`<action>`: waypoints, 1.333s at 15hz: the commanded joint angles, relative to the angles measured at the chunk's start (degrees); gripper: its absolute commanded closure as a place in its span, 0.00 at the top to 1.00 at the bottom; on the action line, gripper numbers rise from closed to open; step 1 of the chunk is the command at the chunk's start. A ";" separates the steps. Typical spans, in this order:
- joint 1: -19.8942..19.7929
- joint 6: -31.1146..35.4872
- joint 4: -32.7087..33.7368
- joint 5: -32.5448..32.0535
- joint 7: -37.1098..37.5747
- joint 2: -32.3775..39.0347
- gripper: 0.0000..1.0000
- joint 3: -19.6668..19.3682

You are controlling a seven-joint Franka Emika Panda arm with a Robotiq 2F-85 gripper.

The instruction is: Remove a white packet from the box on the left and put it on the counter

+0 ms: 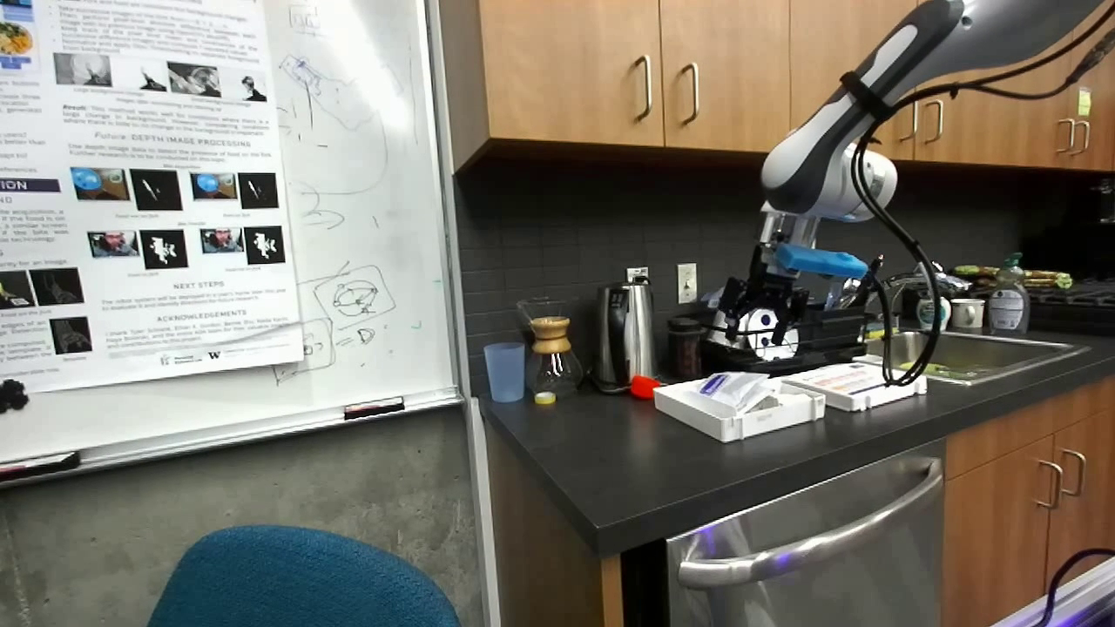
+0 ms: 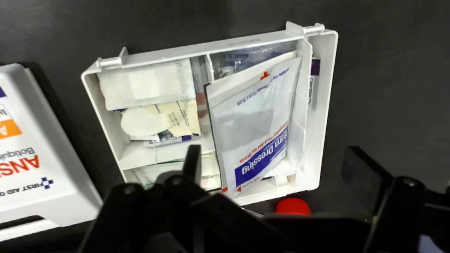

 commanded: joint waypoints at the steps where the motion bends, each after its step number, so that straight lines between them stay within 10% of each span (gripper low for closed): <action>1: 0.29 0.00 1.93 1.89 -2.67 2.85 1.00 -1.22; 20: 0.07 -0.12 2.37 3.85 -5.45 6.02 1.00 -1.51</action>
